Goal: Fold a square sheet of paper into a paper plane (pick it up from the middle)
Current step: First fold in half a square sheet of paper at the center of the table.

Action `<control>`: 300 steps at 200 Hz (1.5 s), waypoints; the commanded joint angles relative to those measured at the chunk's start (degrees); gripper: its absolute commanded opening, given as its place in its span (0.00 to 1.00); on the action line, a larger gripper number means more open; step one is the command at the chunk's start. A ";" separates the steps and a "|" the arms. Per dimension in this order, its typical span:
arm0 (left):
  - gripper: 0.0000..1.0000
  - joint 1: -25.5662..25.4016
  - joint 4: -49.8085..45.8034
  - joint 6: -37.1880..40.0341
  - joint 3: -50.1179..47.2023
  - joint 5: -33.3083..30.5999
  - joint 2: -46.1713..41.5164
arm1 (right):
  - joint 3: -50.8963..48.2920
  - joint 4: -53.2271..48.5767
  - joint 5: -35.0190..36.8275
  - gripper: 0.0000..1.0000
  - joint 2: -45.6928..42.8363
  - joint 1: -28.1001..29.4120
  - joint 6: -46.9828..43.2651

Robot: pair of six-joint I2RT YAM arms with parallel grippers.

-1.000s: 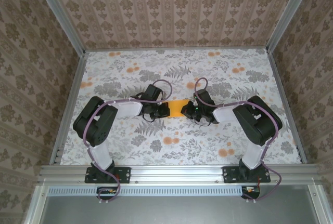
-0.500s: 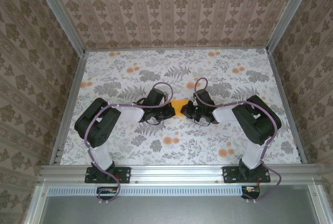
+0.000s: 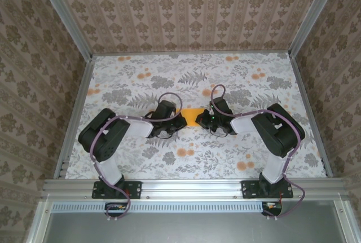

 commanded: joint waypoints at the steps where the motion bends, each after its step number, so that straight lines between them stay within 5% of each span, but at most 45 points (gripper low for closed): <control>1: 0.00 2.16 -8.99 -1.12 -2.72 -6.56 -1.56 | -2.45 -8.26 4.39 0.00 1.52 0.25 -0.53; 133: 0.00 9.17 -12.39 -4.44 -14.31 -13.96 -10.19 | -2.76 -10.15 6.35 0.00 1.13 -0.10 -1.01; 186: 0.05 12.13 -18.76 3.34 -9.93 -11.52 -16.35 | 0.69 -14.81 6.63 0.01 -2.50 -0.28 -6.29; 235: 0.39 18.36 -37.87 17.65 2.11 -8.51 -23.55 | 14.35 -29.68 8.73 0.08 -4.71 3.53 -16.84; 300: 0.89 26.13 -49.54 26.50 6.00 -11.26 -27.13 | 35.22 -41.70 13.33 0.28 8.17 12.19 -18.96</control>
